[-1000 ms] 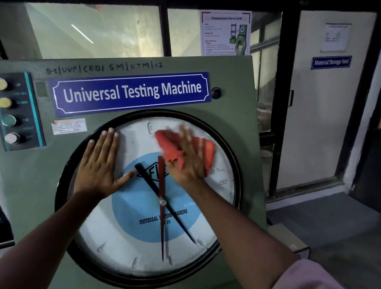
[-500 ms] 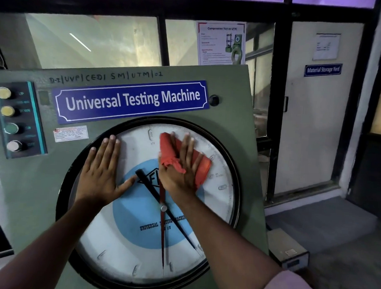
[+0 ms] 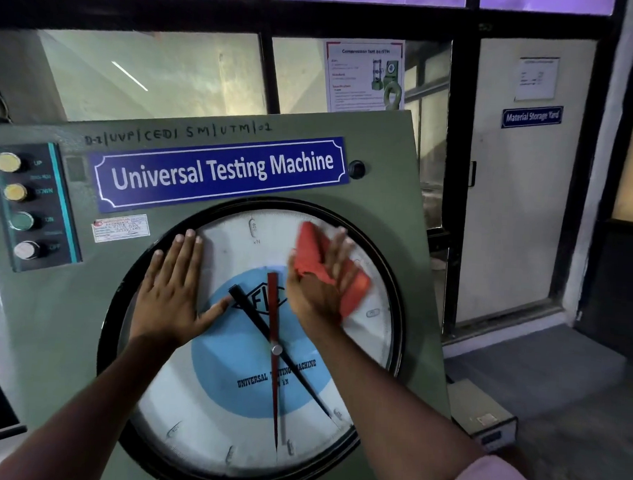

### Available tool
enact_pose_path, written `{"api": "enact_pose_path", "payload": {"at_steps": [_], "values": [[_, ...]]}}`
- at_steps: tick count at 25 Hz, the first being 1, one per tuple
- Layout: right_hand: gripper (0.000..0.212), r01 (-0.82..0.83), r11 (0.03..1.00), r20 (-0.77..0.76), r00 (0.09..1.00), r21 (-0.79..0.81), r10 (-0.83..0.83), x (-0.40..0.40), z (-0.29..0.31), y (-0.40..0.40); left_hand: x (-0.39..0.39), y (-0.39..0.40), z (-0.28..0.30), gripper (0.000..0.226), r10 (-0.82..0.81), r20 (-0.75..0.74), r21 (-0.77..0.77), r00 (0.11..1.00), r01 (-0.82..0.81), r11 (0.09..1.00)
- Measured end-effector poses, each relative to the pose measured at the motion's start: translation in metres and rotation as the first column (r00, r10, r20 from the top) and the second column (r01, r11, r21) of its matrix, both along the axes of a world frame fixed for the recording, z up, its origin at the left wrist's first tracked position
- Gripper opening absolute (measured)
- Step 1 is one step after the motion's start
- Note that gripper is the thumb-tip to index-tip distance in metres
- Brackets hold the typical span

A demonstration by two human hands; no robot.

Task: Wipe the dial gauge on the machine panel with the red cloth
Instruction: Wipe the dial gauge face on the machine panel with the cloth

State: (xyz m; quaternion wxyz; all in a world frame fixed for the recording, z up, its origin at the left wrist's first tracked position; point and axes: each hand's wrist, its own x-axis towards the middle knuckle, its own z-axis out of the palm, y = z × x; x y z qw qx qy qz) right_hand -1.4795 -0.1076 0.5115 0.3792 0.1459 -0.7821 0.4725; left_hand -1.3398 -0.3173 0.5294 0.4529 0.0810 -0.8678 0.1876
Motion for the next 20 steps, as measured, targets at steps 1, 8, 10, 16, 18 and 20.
{"api": "enact_pose_path", "payload": {"at_steps": [1, 8, 10, 16, 18, 20], "values": [[0.093, -0.060, 0.994, -0.056, 0.996, 0.090, 0.065, 0.006, 0.010, -0.013, 0.000, 0.000, 0.001, 0.109, -0.005, -0.001, -0.001, 1.000, 0.005, 1.000], [0.079, 0.010, 0.969, -0.202, 0.978, 0.248, 0.041, -0.023, 0.000, 0.028, -0.001, -0.002, 0.000, 0.108, -0.015, -0.009, -0.012, 1.000, 0.015, 1.000], [0.081, 0.110, 0.982, -0.062, 0.993, 0.153, -0.101, -0.025, -0.031, 0.047, -0.002, -0.001, -0.002, 0.108, -0.012, -0.004, -0.013, 1.000, 0.012, 1.000], [0.087, 0.138, 0.990, 0.190, 0.973, -0.040, -0.128, -0.005, -0.090, 0.049, 0.001, 0.004, -0.002, 0.109, -0.005, -0.002, -0.010, 1.000, 0.005, 1.000], [0.090, 0.187, 0.974, 0.204, 0.966, -0.128, -0.158, -0.004, -0.071, 0.037, 0.002, 0.005, 0.000, 0.109, 0.001, -0.001, -0.008, 1.000, -0.001, 1.000], [0.091, 0.187, 0.977, 0.153, 0.973, -0.103, -0.170, -0.007, -0.041, 0.026, 0.002, 0.004, 0.000, 0.108, 0.004, 0.001, -0.006, 1.000, -0.004, 1.000]]}}
